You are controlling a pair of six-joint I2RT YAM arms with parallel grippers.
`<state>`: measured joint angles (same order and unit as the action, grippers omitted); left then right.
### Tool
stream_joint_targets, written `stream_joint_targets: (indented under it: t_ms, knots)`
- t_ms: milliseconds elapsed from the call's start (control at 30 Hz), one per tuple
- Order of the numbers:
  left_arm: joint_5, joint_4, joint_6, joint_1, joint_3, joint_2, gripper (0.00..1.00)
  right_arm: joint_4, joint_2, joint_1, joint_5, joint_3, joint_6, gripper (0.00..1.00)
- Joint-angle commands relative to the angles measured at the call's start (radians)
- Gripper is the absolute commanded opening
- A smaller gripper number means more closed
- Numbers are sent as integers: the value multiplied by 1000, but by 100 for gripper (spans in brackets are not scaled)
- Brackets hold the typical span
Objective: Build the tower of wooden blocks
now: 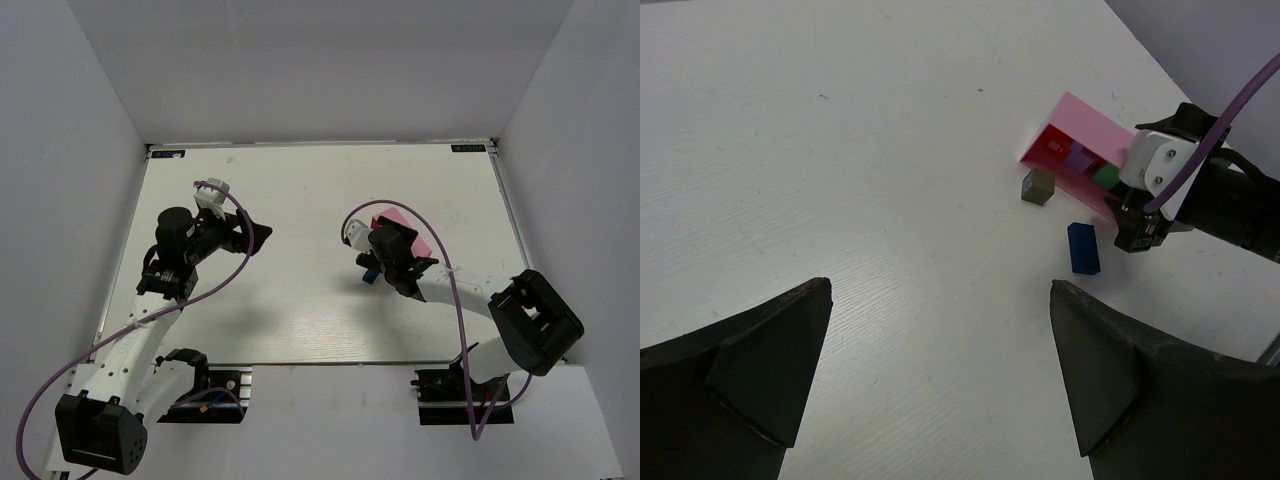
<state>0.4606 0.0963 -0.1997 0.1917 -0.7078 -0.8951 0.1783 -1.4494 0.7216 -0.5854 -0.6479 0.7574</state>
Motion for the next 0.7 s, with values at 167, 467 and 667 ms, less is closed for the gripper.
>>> stream_joint_targets:
  t_ms: [167, 467, 667]
  knots:
    - [7, -15, 3, 3, -16, 5, 100, -103, 47, -10, 93, -62, -96, 90]
    - [7, -15, 3, 3, -16, 5, 100, -243, 60, -80, 214, -159, -224, 90]
    - [7, -15, 3, 3, -16, 5, 100, -299, 40, -143, 283, -203, -274, 90]
